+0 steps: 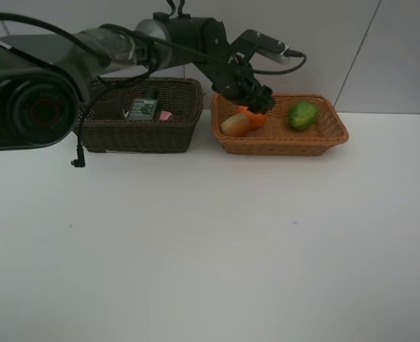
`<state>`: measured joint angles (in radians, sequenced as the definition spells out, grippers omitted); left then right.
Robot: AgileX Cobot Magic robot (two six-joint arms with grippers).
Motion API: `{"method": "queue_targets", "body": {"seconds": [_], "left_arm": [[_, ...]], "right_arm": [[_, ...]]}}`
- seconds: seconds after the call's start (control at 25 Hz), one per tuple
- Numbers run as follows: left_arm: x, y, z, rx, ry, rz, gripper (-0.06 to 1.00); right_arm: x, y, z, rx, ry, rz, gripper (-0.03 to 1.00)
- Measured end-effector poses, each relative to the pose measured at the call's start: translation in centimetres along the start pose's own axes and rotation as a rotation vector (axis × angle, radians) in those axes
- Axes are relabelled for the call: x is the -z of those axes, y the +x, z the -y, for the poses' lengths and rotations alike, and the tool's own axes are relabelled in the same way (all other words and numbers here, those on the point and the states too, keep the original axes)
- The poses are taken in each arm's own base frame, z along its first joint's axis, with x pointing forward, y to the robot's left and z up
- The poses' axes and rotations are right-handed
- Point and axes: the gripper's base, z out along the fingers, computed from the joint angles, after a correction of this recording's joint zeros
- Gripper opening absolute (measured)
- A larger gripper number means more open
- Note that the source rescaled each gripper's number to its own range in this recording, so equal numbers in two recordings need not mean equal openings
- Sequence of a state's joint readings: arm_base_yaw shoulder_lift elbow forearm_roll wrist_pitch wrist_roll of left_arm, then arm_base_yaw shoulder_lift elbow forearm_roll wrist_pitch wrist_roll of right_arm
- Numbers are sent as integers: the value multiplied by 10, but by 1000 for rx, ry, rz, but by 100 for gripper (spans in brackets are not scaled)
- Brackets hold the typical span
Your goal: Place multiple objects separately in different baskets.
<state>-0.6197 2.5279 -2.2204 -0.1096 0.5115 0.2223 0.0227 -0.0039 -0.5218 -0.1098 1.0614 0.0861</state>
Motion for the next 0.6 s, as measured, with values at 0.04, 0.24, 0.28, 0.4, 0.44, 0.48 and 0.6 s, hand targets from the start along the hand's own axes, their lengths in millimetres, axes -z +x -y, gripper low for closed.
{"method": "queue_targets", "body": {"seconds": [0.04, 0.24, 0.28, 0.4, 0.44, 0.48, 0.6], "left_arm": [[0, 0, 0, -1, 1, 0, 93], [1, 0, 10, -18, 15, -23, 93], [2, 0, 15, -25, 21, -35, 93], [14, -2, 23, -53, 34, -101, 93], [21, -4, 25, -65, 34, -117, 93], [30, -7, 26, -72, 35, -139, 93], [60, -18, 25, -76, 36, -179, 93]], "right_arm": [[0, 0, 0, 0, 0, 0, 79], [0, 0, 0, 0, 0, 0, 79], [0, 0, 0, 0, 0, 0, 79], [0, 0, 0, 0, 0, 0, 79], [0, 0, 0, 0, 0, 0, 79], [0, 0, 0, 0, 0, 0, 79], [0, 0, 0, 0, 0, 0, 79]]}}
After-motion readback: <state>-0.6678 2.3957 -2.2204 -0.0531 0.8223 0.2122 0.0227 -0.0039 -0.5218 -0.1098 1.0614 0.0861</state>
